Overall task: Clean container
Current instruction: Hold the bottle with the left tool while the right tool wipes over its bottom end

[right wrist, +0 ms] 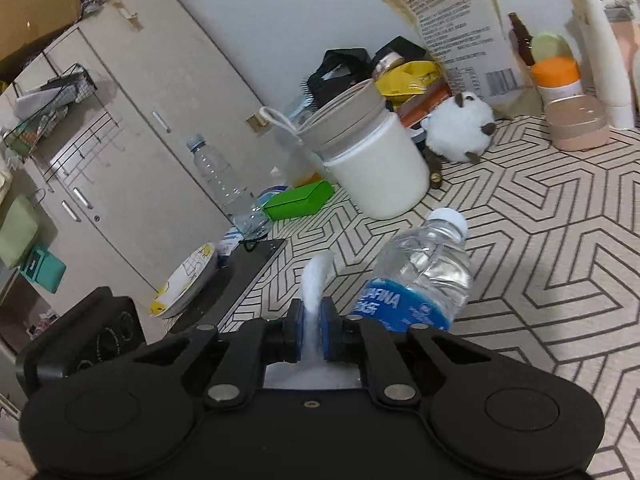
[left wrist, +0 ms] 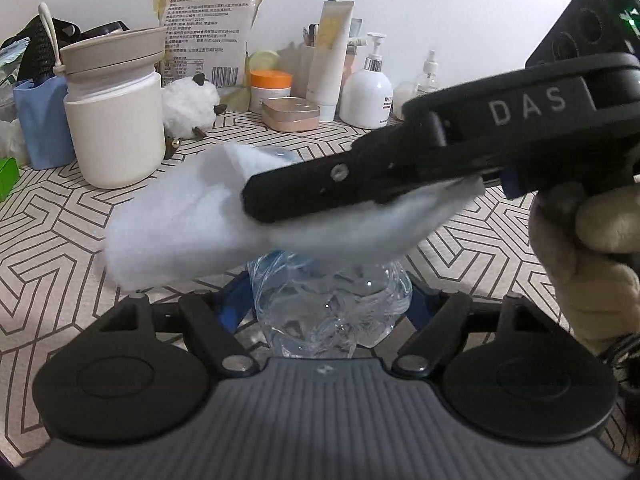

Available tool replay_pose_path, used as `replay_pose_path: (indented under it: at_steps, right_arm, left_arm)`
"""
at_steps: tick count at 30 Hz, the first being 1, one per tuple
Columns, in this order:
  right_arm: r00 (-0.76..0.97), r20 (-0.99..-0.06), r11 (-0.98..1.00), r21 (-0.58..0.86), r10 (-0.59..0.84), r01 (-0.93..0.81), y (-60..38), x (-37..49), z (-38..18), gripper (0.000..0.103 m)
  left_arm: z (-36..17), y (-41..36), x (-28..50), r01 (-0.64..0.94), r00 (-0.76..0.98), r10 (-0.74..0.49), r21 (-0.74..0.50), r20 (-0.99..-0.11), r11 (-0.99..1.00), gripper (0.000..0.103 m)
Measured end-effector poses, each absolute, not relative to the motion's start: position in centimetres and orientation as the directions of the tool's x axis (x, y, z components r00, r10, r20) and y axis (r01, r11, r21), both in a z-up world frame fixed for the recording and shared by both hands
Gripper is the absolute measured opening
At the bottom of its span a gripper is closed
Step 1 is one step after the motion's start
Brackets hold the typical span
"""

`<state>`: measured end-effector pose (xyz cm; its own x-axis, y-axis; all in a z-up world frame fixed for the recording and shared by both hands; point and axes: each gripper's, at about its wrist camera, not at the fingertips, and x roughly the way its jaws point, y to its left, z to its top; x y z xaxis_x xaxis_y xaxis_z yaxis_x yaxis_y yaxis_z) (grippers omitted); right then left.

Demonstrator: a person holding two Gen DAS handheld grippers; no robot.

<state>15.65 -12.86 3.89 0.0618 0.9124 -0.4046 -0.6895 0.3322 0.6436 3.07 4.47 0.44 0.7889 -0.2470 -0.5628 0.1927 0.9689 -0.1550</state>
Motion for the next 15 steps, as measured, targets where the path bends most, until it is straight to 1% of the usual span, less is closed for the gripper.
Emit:
replay_pose_path:
  at_steps: [7, 11, 12, 15]
  right_arm:
    - [0.090, -0.395, 0.351, 0.660, 0.914, -0.664, -13.9, 16.3, 3.7, 0.004]
    - [0.099, -0.397, 0.357, 0.655, 0.912, -0.666, -14.1, 16.3, 3.7, 0.004]
    - [0.109, -0.400, 0.365, 0.649, 0.910, -0.667, -14.2, 16.3, 3.8, 0.004]
    - [0.139, -0.409, 0.390, 0.632, 0.902, -0.670, -14.6, 16.4, 3.9, 0.004]
  left_arm:
    - [0.4, 4.6, 3.2, 0.195, 0.777, -0.260, -0.174, -0.573, 0.965, 0.077]
    - [0.3, 4.8, 3.3, 0.186, 0.772, -0.261, -0.187, -0.579, 0.965, 0.088]
    - [0.3, 4.8, 3.3, 0.184, 0.771, -0.260, -0.188, -0.581, 0.965, 0.090]
    - [0.3, 4.7, 3.3, 0.185, 0.770, -0.257, -0.181, -0.584, 0.966, 0.090]
